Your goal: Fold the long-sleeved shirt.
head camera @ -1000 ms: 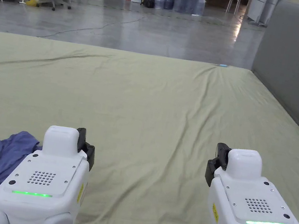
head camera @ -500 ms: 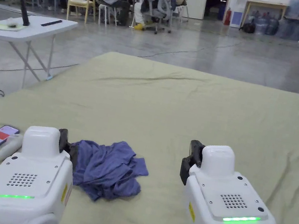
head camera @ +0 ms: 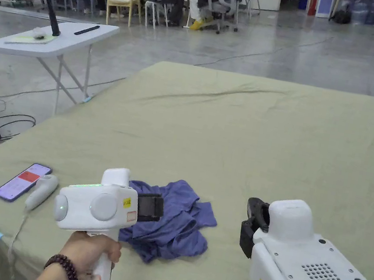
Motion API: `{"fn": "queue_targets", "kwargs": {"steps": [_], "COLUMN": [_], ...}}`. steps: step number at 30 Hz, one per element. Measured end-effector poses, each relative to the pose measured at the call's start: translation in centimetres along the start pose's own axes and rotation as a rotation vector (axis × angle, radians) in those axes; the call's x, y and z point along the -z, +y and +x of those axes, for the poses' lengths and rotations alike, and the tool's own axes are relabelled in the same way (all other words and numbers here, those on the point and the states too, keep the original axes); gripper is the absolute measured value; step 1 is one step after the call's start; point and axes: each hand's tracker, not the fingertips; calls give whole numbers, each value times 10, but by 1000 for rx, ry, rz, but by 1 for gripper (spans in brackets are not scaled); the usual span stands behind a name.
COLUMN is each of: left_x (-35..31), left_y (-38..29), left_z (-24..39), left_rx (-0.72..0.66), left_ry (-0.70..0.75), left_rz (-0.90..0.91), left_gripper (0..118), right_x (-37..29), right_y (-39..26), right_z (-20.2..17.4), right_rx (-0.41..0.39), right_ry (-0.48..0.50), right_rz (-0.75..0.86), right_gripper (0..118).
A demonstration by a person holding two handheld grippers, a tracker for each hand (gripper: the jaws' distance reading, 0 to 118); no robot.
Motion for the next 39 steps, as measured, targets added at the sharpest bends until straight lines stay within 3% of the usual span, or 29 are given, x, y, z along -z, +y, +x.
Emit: {"fn": "queue_targets", "kwargs": {"steps": [6, 7, 8, 9, 10, 11, 15, 18, 24, 33, 39], "left_x": [75, 75, 77, 78, 80, 75, 66, 60, 50, 55, 45], "left_y": [6, 4, 5, 7, 8, 6, 2, -2, 19, 23, 1], "left_z": [-11, -8, -6, -3, -1, 4, 17, 31, 63, 224, 372], "left_rx": [-7, -4, 0, 5, 13, 10, -12, 69, 108, 281, 440], "left_ry": [85, 81, 78, 81, 77, 77, 79, 78, -212, -475, -644], "left_rz": [-172, -173, -181, -198, -228, -229, -244, -218, -89, -58, -70], "left_gripper": [116, 112, 101, 76, 29, 2, 0, 0, 0, 0, 0], "right_x": [17, 20, 23, 25, 27, 28, 27, 21, 6, -45, -107], "right_y": [-14, -17, -20, -22, -24, -26, -29, -28, -26, -17, -9], "right_z": [17, 20, 22, 24, 27, 29, 36, 43, 59, 99, 153], "right_rx": [13, 9, 8, 10, 15, 23, 41, 40, 68, 82, 93], "right_ry": [-33, -39, -45, -51, -58, -61, -73, -84, -126, -247, -455], "right_rz": [-67, -79, -90, -98, -106, -112, -121, -119, -104, -55, -15], "right_gripper": [0, 0, 0, 0, 0, 0, 0, 0, 0, 0, 0]}}
